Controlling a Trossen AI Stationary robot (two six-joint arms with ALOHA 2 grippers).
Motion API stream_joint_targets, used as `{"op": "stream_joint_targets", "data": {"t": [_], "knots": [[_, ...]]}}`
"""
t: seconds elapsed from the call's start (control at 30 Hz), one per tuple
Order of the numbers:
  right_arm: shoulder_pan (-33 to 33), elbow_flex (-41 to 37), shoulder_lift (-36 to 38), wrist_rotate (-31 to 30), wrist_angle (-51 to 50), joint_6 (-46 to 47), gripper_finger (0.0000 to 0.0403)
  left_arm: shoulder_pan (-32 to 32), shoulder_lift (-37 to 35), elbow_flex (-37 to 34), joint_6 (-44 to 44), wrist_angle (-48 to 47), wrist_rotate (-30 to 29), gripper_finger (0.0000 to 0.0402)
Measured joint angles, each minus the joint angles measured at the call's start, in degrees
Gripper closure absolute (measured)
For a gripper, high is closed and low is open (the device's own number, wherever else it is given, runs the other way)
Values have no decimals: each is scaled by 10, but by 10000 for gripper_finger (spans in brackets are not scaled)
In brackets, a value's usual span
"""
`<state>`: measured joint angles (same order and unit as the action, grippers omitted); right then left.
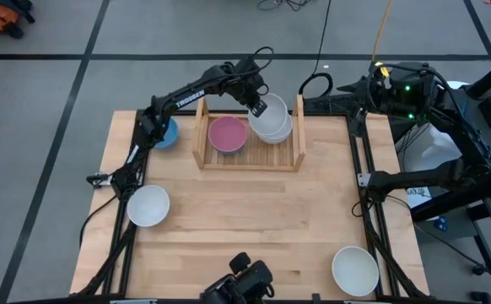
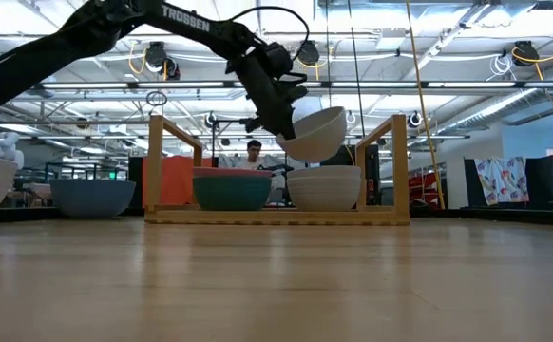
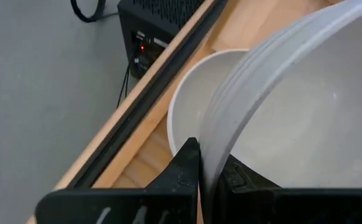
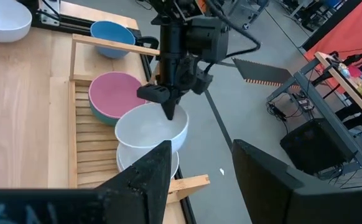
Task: Place and stack bowls onto a shelf
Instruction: Stack the bottom left white bowl on top of the other white bowl on the shelf
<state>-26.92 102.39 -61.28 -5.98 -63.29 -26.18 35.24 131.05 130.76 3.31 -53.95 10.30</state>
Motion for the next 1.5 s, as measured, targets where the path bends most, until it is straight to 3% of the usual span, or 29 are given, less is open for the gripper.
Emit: {"op": "stream_joint_targets", "data": {"t": [0.8,1.07,1.5], "knots": [[0,0,0,0,0,0,238,-4,49,0,-2,6,7,397],[0,0,0,0,0,0,238,-4,49,0,8,14,6,357],[0,0,0,0,-1,0,238,-4,25,0,54,18,4,349]]}}
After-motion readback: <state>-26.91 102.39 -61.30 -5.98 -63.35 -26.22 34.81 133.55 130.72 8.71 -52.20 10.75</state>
